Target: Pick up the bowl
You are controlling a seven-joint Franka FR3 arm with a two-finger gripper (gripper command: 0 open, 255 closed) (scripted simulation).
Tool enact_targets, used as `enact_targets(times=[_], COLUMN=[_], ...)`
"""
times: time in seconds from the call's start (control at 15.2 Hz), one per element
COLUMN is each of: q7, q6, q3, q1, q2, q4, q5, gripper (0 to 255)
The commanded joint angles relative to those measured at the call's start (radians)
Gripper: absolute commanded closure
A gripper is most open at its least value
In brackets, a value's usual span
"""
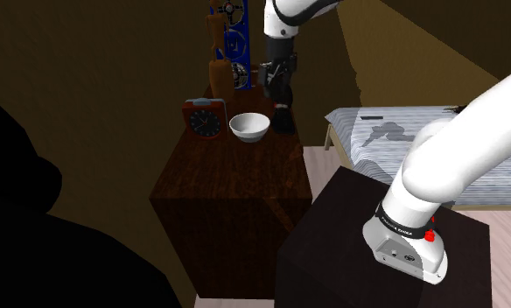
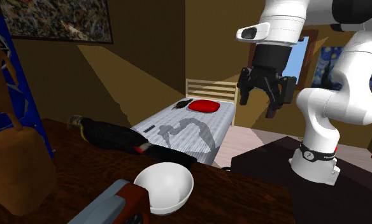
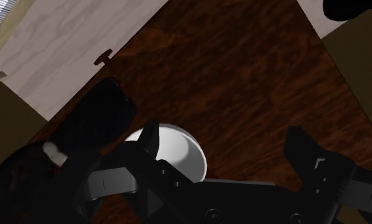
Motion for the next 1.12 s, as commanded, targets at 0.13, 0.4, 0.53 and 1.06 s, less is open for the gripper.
enact_targets(times=[0.13, 0.4, 0.53, 1.06], q7=[0.002, 0.005, 0.007, 0.014], q6=[0.091, 0.166, 0.198, 0.278], q3=[0.002, 0.002, 0.002, -0.003], q1=[-0.005, -0.01, -0.012, -0.014], q2=[0.142, 0.288, 0.363, 0.669], q4=[0.044, 0.106, 0.146, 0.354], q5=[-0.017, -0.036, -0.046, -0.087], gripper=[0, 0, 0, 0])
